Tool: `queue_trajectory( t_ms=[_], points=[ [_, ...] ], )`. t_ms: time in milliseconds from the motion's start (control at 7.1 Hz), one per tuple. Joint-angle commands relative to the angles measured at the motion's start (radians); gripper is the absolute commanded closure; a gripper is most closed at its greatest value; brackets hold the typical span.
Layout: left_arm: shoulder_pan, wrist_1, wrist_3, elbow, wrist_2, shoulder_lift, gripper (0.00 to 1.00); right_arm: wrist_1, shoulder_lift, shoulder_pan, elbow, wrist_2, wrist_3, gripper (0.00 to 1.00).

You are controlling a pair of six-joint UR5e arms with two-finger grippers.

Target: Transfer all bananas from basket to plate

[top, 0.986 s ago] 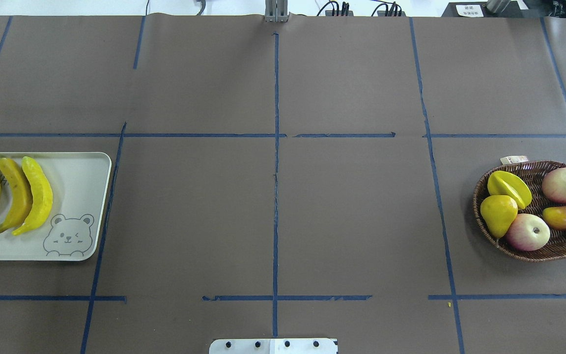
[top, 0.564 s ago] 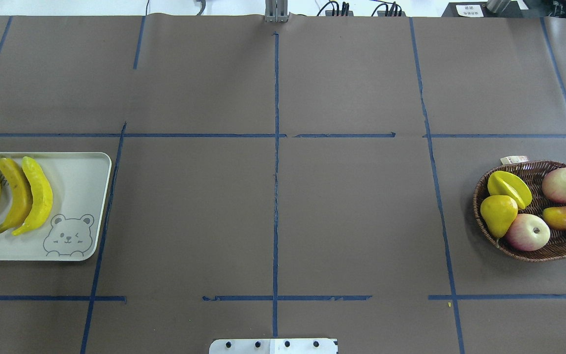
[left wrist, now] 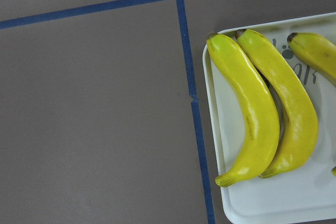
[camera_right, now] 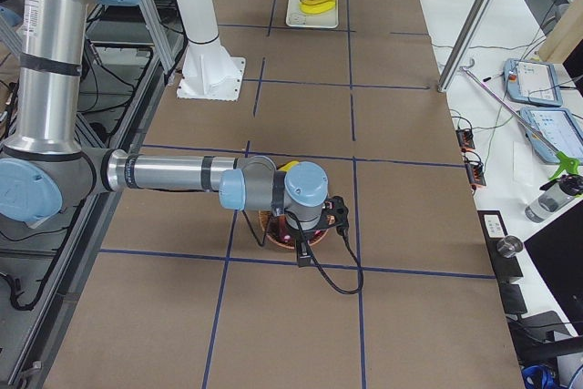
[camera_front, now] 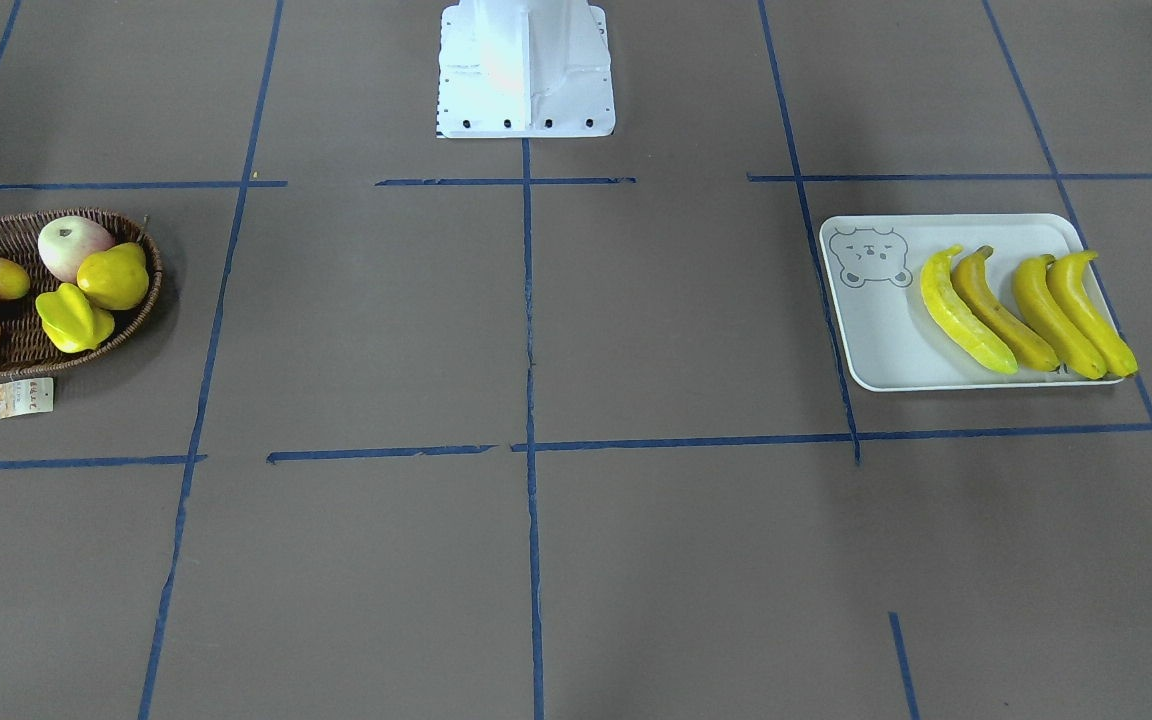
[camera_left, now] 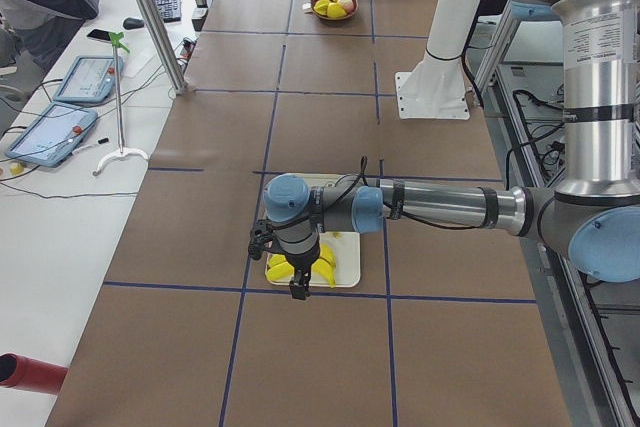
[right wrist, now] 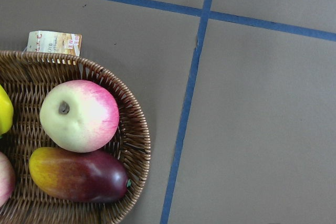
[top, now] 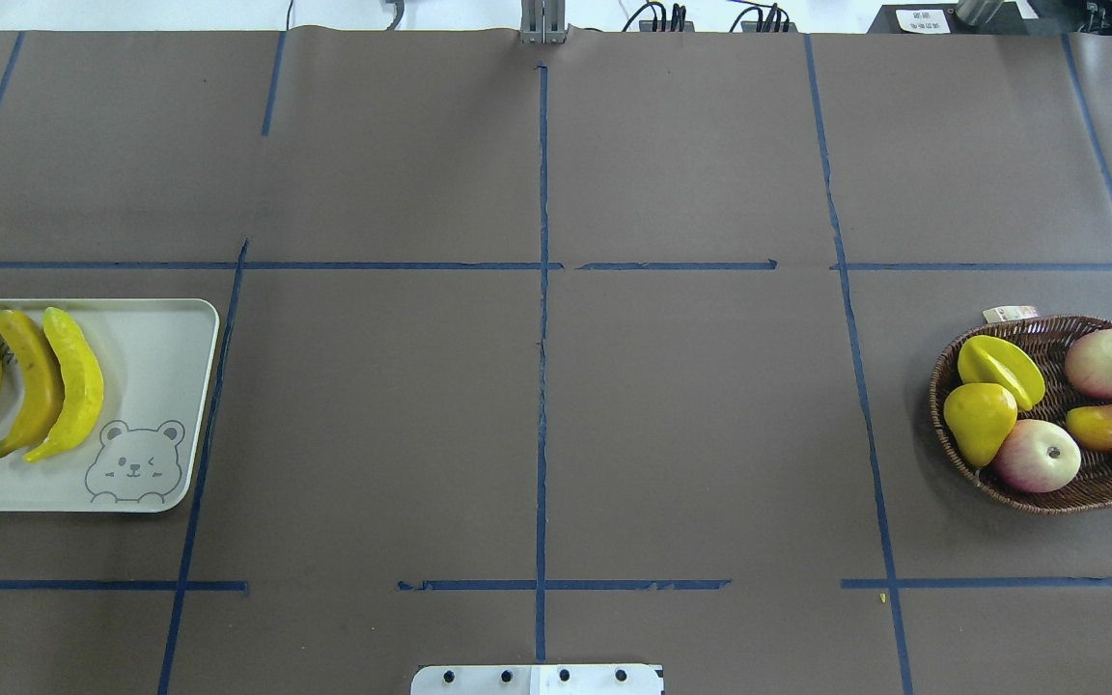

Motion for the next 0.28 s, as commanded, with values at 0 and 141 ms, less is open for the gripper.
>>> queue_trajectory(
  t_ms=[0, 141],
  points=[
    [0.0, 0.0, -0.002, -0.001, 0.0, 0.0, 0.0, 0.0, 0.0, 0.001, -0.001, 0.0, 0.0, 0.0],
    [0.0, 0.0, -0.002, 0.001, -0.002, 0.002, 0.0, 0.0, 0.0, 0.0, -0.001, 0.0, 0.0, 0.0]
  ],
)
